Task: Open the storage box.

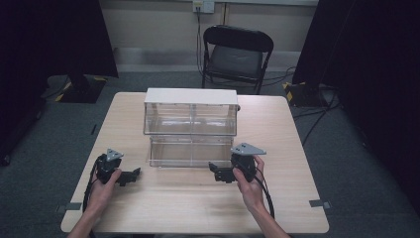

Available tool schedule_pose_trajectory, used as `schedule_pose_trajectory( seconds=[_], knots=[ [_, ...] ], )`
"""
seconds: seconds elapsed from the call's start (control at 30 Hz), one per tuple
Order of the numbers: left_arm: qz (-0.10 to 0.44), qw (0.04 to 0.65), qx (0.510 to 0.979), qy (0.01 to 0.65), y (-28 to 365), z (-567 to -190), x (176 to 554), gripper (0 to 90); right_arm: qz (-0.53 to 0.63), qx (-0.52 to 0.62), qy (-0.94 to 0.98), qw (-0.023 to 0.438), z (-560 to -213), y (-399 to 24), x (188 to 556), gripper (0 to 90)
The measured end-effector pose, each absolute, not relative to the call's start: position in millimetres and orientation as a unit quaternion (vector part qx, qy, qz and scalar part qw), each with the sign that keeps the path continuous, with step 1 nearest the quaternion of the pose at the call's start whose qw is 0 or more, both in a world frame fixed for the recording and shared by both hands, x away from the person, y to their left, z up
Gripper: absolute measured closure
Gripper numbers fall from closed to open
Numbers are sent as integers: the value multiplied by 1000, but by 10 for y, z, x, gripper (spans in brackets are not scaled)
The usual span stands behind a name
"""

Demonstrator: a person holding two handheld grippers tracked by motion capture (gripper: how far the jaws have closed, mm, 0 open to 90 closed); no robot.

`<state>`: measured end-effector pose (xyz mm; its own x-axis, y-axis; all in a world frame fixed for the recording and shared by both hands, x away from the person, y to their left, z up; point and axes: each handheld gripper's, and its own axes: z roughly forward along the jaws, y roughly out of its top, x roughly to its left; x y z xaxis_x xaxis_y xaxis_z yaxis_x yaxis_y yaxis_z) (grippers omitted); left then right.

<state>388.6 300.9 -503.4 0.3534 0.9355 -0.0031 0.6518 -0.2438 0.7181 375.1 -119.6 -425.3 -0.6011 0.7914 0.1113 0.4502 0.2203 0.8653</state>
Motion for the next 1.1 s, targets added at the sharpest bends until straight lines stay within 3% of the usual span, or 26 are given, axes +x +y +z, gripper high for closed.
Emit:
schedule_pose_trajectory(
  seconds=[1.1],
  knots=[
    [220, 322, 757, 524, 3009, -5034, 3886, 13, 469, 418, 756, 184, -4172, -1157, 3831, 43]
  ],
)
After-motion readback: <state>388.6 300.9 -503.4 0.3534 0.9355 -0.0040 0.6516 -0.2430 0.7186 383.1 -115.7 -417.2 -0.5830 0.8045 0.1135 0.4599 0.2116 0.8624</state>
